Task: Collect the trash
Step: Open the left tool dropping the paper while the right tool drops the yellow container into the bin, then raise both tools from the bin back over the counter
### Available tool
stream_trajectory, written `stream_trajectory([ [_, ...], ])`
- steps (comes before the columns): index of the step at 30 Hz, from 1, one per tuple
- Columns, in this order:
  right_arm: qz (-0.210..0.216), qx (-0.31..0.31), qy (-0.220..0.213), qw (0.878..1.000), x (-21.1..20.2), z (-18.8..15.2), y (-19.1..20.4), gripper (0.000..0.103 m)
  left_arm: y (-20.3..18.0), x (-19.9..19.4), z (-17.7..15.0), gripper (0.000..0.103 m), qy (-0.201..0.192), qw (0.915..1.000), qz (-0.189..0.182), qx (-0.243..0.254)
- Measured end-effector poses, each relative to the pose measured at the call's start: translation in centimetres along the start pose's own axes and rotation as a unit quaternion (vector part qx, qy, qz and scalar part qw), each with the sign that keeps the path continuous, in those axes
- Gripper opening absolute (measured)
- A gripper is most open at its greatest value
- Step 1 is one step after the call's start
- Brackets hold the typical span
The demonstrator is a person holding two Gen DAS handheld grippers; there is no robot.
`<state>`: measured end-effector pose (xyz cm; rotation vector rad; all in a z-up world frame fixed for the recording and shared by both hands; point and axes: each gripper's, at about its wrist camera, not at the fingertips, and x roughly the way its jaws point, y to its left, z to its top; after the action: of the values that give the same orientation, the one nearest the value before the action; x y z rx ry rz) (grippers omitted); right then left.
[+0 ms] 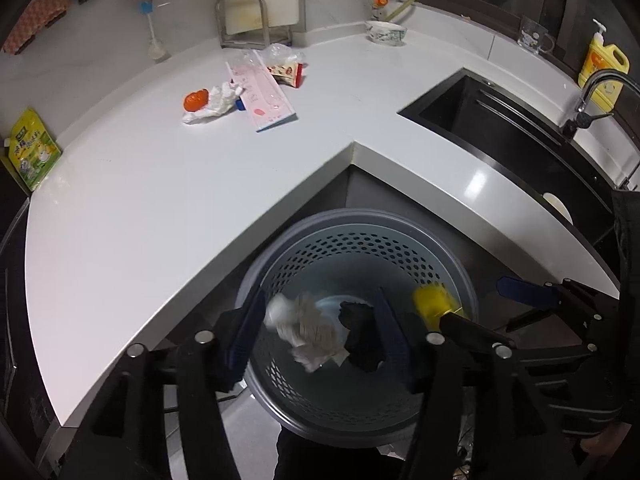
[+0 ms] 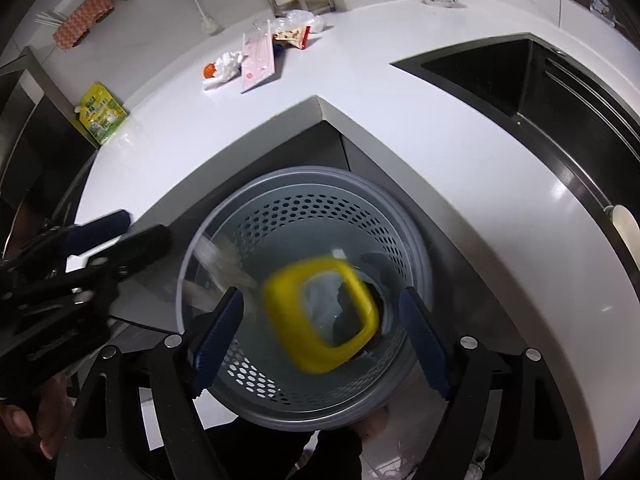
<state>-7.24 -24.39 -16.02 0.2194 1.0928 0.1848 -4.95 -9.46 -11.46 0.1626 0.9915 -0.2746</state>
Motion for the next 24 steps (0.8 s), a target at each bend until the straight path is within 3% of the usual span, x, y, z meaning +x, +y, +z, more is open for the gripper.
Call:
stream_trajectory([
  [14,-0.011,-0.018,-0.021,1.0,-1.4,0.3,0.6,0.077,1.2,-1.1,0.1,0.062,-0.007,0.9996,0.011,-0.024],
  [24,-0.023,-0.02,-0.044,0.999,-3.1,1.6,0.6,0.077,2.7,-3.2,1.8,0.075,-0.02,0.9977,0.042,-0.049],
])
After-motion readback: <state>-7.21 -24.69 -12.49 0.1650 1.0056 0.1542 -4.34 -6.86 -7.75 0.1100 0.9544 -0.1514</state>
